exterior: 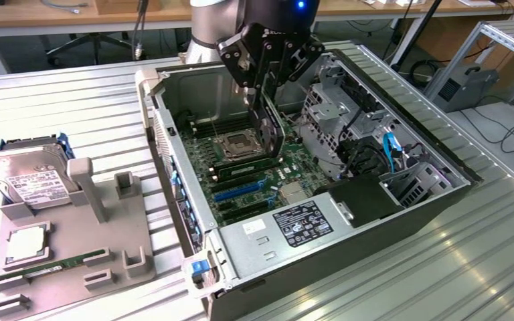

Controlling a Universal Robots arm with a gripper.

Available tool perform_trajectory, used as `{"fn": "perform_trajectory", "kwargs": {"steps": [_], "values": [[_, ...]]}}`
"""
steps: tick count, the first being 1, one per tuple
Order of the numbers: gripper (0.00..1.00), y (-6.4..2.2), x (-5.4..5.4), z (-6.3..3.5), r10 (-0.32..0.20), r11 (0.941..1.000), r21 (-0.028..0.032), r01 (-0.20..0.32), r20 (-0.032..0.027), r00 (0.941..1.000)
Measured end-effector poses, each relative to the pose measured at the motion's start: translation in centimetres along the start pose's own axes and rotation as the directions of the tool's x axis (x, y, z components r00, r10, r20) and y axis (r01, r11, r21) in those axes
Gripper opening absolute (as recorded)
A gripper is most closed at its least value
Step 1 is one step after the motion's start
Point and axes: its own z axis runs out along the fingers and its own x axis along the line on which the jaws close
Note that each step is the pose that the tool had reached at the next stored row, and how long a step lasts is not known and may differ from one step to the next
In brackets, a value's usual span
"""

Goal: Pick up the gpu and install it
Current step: 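Pick up the gpu and move the gpu toward the slot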

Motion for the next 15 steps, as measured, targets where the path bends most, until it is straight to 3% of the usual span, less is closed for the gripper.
{"fn": "perform_trajectory", "kwargs": {"steps": [15], "values": [[0.26, -0.02, -0.01, 0.64, -0.004, 1.0000, 0.0001, 0.004, -0.0002, 1.0000]]}}
